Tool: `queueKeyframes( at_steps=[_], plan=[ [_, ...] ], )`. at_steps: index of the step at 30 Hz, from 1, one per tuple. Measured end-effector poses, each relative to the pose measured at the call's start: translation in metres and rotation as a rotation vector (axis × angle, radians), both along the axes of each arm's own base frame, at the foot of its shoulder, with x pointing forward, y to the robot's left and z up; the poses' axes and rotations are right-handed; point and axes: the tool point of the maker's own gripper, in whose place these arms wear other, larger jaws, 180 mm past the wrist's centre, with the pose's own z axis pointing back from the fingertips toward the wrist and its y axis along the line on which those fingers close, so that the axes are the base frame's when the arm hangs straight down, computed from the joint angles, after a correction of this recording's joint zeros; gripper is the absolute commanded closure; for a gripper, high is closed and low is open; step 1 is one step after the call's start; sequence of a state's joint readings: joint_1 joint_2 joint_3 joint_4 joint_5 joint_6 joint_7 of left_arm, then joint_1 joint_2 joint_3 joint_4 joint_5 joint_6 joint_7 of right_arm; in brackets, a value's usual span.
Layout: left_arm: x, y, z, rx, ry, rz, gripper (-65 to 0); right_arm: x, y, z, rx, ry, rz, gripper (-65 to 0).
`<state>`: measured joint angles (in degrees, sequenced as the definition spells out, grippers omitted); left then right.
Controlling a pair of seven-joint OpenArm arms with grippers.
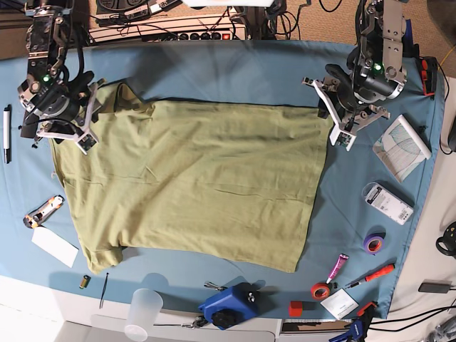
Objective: Layout the t-shirt on the table in an organized manner, then fold the t-shirt properly
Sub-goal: 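Grasp the shoulder fabric with the right gripper and tug it outward, then release and regrasp the shoulder fabric with the right gripper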
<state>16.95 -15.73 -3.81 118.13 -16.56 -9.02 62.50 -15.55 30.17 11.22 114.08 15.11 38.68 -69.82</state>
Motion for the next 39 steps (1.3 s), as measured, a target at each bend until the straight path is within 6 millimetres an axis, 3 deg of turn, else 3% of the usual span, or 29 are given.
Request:
queueKeyframes(
  at_steps=[7, 14, 18, 20, 25, 32, 35, 39],
  plan=[
    [0.000, 0.000, 0.000, 0.000, 0.000, 0.000, -19.8, -0.015, -0.006, -0.029, 0.069, 0.105, -0.031, -28.6],
    [0.001, 0.000, 0.001, -0.002, -0.005, 0.000, -19.8, -0.013, 0.009, -0.029, 0.158, 0.096, -0.015, -28.5],
    [0.004, -0.001, 0.003, -0.009, -0.025, 0.001, -19.8, -0.015, 0.007, -0.030, 0.148, 0.108, -0.020, -28.5],
    [0.004, -0.001, 0.003, -0.009, -0.025, 0.001, -19.8, -0.014, 0.007, -0.030, 0.148, 0.107, -0.020, -23.9],
    [0.004, -0.001, 0.003, -0.009, -0.025, 0.001, -19.8, -0.014, 0.007, -0.030, 0.148, 0.108, -0.020, 0.0],
    [0.004, -0.001, 0.003, -0.009, -0.024, 0.001, -19.8, -0.015, 0.006, -0.029, 0.145, 0.106, -0.027, 0.0],
    [0.004, -0.001, 0.003, -0.009, -0.024, 0.001, -19.8, -0.008, 0.000, -0.013, 0.136, 0.048, -0.061, 0.0],
    [0.004, -0.001, 0.003, -0.009, -0.025, 0.001, -19.8, 0.010, 0.014, 0.039, 0.218, -0.123, -0.027, 0.0]
  ],
)
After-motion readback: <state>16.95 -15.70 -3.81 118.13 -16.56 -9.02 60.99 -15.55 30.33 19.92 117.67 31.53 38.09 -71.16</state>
